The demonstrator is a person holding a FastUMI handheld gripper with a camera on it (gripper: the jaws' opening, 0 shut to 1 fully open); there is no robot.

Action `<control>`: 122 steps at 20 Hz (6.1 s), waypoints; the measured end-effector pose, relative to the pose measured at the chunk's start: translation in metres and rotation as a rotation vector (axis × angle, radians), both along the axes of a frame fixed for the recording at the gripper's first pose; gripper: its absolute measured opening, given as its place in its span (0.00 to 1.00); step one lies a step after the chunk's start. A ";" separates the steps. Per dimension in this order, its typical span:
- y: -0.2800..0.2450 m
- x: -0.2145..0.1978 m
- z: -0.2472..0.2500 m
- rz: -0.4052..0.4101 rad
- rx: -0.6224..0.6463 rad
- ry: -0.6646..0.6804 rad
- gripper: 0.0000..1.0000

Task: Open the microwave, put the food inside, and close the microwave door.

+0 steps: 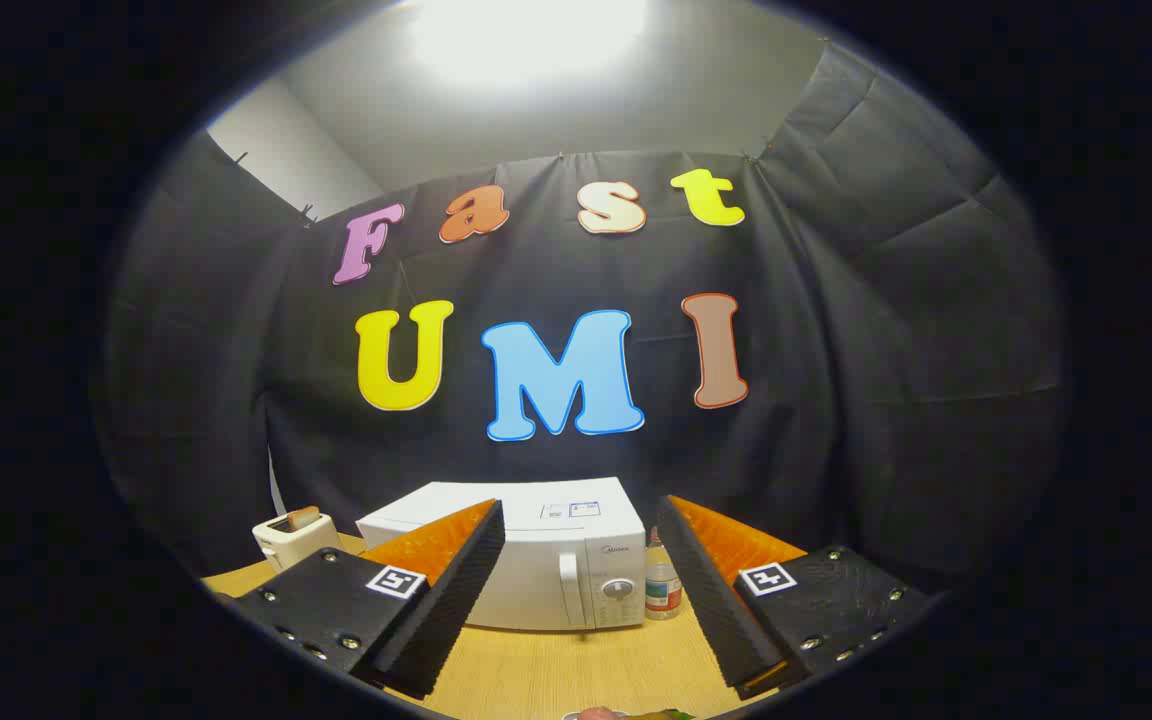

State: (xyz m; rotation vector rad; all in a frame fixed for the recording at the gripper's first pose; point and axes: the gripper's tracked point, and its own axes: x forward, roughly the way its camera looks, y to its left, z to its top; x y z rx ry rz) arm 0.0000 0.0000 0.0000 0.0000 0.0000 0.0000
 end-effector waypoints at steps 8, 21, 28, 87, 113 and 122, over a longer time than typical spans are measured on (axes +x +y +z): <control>0.016 0.011 0.006 0.030 -0.030 -0.020 0.99; 0.025 0.035 -0.008 0.046 -0.021 -0.008 0.98; 0.029 0.068 -0.042 0.076 -0.049 0.056 0.99; 0.040 0.101 -0.219 0.016 -0.098 0.542 0.06; 0.229 -0.085 -0.233 0.314 -0.047 0.645 0.19; 0.289 -0.132 -0.222 0.579 -0.066 0.683 0.21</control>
